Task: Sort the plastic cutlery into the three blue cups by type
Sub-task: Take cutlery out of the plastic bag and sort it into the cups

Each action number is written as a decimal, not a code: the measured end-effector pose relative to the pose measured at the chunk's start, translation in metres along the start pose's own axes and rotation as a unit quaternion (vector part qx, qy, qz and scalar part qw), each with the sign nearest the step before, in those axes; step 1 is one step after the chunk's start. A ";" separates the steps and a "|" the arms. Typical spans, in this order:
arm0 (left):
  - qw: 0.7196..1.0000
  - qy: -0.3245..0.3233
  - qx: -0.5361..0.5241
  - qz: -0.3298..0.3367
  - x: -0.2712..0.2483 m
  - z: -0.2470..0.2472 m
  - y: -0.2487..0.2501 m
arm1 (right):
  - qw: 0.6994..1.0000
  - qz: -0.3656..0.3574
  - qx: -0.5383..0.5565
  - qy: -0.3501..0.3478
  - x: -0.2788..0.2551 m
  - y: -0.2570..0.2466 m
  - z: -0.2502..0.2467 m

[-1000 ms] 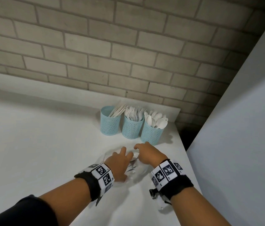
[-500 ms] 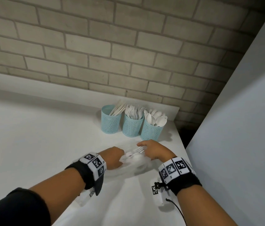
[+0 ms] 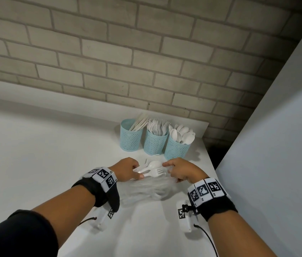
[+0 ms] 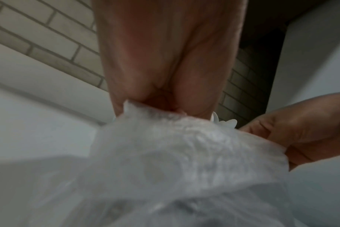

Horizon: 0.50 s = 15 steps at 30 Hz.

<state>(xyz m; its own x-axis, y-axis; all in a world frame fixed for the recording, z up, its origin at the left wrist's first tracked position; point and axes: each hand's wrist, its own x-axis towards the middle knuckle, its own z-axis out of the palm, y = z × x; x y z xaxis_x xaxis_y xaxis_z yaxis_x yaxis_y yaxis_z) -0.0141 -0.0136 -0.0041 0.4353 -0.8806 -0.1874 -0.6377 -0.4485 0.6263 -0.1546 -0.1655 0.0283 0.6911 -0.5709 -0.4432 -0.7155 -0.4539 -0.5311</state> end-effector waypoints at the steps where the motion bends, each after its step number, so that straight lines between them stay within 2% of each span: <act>1: 1.000 0.003 -0.021 -0.004 0.000 0.000 -0.002 | 1.000 0.000 -0.002 -0.004 -0.001 -0.001 0.000; 4: 0.991 0.007 -0.129 -0.016 0.000 0.000 -0.003 | 1.000 -0.001 -0.007 -0.008 -0.003 -0.002 -0.002; 6: 0.973 -0.006 -0.231 -0.029 -0.001 -0.001 -0.002 | 1.000 -0.014 -0.010 -0.005 -0.005 -0.005 -0.006; 9: 0.948 -0.016 -0.314 -0.044 -0.002 -0.004 0.001 | 0.998 -0.063 -0.004 0.021 -0.007 -0.011 -0.011; 12: 0.927 -0.014 -0.370 -0.054 -0.002 -0.006 0.006 | 0.990 -0.111 0.070 0.054 -0.008 -0.019 -0.014; 15: 0.899 -0.020 -0.434 -0.048 -0.003 -0.007 0.012 | 0.976 -0.107 0.182 0.046 -0.006 -0.029 -0.010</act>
<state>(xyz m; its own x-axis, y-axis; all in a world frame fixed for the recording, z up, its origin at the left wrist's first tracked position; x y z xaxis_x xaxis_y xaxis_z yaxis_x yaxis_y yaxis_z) -0.0184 -0.0155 0.0092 0.4283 -0.8567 -0.2876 0.1455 -0.2487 0.9576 -0.1394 -0.1561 0.0538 0.7969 -0.5561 -0.2362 -0.4608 -0.3066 -0.8329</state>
